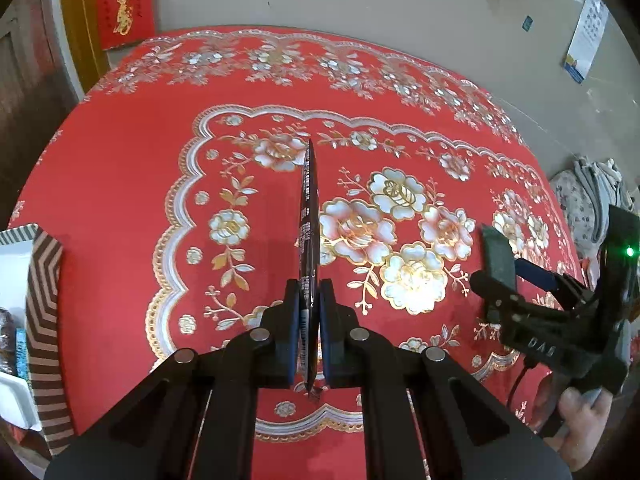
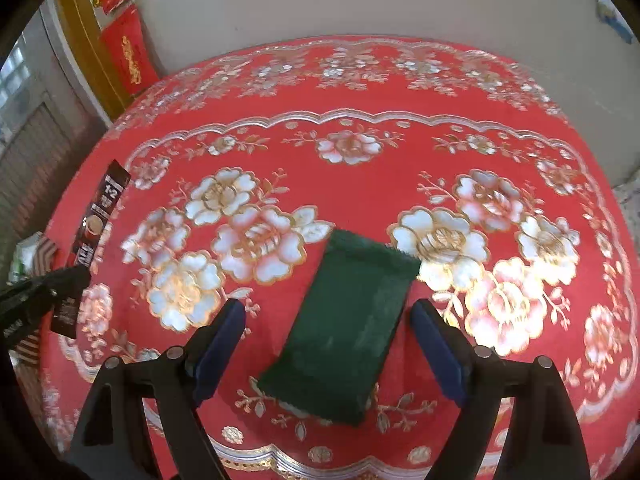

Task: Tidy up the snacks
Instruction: 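Grasp the Nescafe stick with the left tool while the right tool grasps the green packet, then carry the Nescafe stick and green packet over the tray, then open both tools to drop the stick and packet into the tray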

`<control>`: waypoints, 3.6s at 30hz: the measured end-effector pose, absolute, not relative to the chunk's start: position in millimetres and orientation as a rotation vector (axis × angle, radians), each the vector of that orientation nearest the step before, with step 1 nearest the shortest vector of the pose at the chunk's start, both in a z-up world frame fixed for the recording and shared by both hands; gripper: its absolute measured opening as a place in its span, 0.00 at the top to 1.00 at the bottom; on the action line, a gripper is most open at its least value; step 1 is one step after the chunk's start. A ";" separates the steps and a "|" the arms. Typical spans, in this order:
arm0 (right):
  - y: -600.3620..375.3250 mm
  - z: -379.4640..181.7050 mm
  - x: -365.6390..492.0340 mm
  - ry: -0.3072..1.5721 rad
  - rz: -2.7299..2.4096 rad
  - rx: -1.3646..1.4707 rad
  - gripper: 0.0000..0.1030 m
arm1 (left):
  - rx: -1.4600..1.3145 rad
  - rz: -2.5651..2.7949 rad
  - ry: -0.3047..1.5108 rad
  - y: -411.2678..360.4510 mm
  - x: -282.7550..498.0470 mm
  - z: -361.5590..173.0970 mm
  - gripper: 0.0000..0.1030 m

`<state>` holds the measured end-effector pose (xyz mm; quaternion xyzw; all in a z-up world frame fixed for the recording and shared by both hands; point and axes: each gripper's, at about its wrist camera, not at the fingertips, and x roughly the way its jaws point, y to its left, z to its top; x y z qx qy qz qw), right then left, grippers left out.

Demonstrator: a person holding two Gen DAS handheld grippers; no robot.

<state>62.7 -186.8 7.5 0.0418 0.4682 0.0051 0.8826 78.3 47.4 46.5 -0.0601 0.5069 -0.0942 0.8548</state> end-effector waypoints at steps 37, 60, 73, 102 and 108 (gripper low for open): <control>-62.3 52.5 -40.2 0.788 0.294 0.049 0.55 | -0.092 -0.122 0.918 110.2 -38.0 74.4 0.94; 104.2 88.5 -50.2 0.736 0.565 -0.124 0.55 | -0.194 0.114 0.811 258.3 -108.1 100.6 0.94; 190.4 72.6 -31.0 0.803 0.683 -0.181 0.55 | -0.247 0.195 0.843 309.2 -127.3 72.1 0.94; 200.3 65.6 -38.6 0.759 0.696 -0.157 0.35 | -0.238 0.314 0.760 316.6 -135.6 60.1 0.33; 170.8 75.8 -63.8 0.677 0.659 -0.122 0.23 | -0.236 0.353 0.681 313.1 -147.9 67.5 0.28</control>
